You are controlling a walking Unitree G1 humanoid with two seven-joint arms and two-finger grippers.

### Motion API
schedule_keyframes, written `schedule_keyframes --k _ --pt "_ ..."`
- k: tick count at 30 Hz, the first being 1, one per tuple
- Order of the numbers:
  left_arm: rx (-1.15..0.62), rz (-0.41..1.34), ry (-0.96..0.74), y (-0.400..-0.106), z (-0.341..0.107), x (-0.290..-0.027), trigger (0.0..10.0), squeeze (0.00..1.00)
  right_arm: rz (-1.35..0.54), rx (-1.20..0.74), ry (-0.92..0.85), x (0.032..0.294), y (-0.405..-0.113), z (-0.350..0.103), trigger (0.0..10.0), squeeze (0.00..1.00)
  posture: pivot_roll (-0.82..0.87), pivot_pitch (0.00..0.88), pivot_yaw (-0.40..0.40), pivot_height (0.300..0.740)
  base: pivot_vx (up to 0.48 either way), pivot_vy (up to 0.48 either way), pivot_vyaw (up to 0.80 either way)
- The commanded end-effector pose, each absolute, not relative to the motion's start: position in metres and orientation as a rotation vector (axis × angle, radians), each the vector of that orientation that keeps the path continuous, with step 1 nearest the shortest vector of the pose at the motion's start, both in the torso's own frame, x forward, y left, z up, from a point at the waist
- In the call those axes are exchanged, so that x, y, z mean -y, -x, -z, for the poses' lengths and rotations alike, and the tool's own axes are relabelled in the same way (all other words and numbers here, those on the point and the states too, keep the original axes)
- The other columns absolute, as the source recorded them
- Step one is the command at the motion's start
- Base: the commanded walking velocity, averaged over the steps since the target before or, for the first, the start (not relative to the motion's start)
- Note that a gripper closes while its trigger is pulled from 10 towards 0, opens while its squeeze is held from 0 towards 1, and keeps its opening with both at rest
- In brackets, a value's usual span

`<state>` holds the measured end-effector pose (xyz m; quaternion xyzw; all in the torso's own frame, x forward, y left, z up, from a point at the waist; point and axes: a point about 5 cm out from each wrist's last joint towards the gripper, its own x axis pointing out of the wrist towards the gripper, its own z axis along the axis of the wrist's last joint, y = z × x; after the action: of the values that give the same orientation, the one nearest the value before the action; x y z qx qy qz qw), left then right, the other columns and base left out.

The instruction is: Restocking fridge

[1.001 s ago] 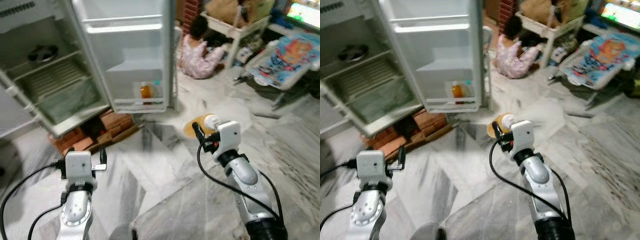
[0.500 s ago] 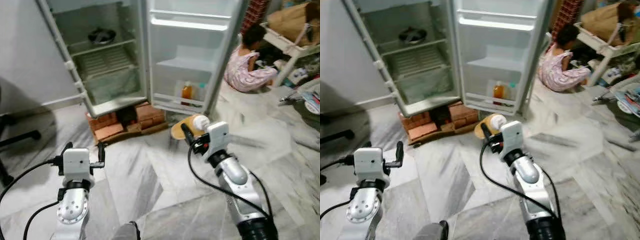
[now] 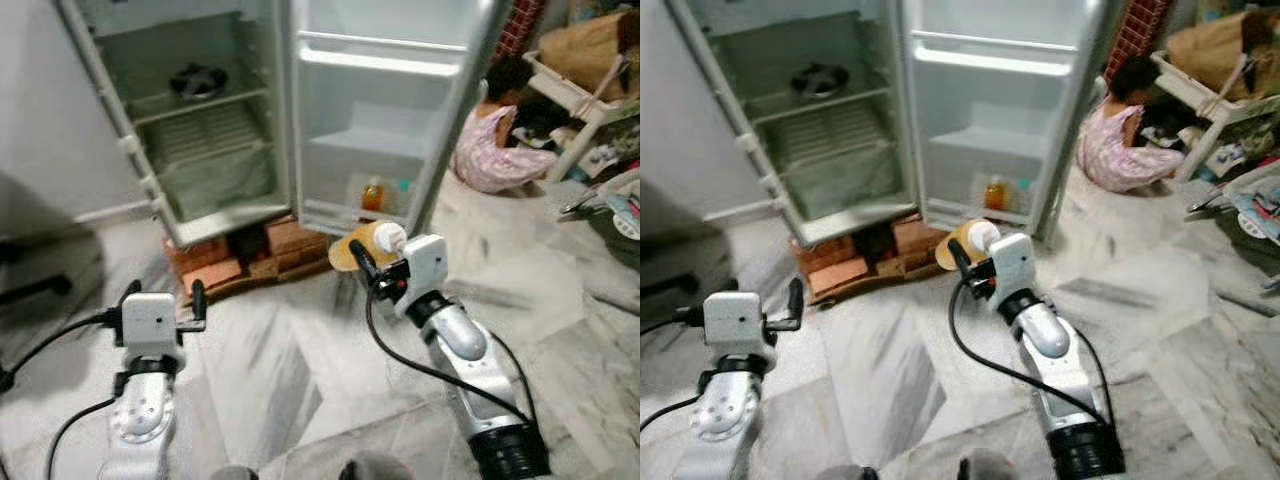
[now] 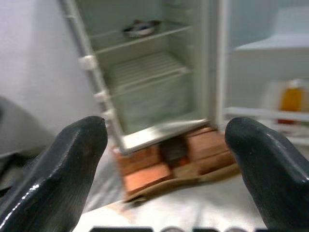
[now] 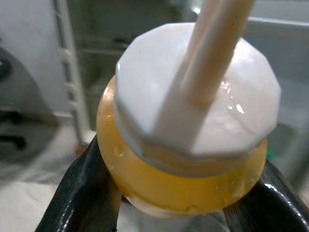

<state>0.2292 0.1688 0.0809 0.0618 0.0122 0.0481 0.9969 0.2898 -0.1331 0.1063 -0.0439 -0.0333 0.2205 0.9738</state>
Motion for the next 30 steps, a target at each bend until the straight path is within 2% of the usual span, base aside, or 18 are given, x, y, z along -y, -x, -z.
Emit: schedule_keyframes --k 1,16,30 --pt "-0.025 -0.129 -0.156 -0.2286 -0.0816 -0.1805 10.0 0.00 -0.485 0.128 0.080 0.1198 -0.2923 -0.1190 10.0 0.00 0.00 0.153 -0.031 0.740 0.424 0.000 0.47" --pt "-0.032 -0.124 -0.147 -0.2298 -0.0800 -0.1780 10.0 0.00 -0.506 0.123 0.083 0.1183 -0.2915 -0.1180 10.0 0.00 0.00 0.155 -0.029 0.740 0.409 0.000 0.54" --pt "-0.039 -0.111 -0.153 -0.2309 -0.0780 -0.1761 10.0 0.00 -0.456 0.120 0.082 0.1236 -0.2954 -0.1179 10.0 0.00 0.00 0.153 -0.027 0.740 0.400 0.000 0.00"
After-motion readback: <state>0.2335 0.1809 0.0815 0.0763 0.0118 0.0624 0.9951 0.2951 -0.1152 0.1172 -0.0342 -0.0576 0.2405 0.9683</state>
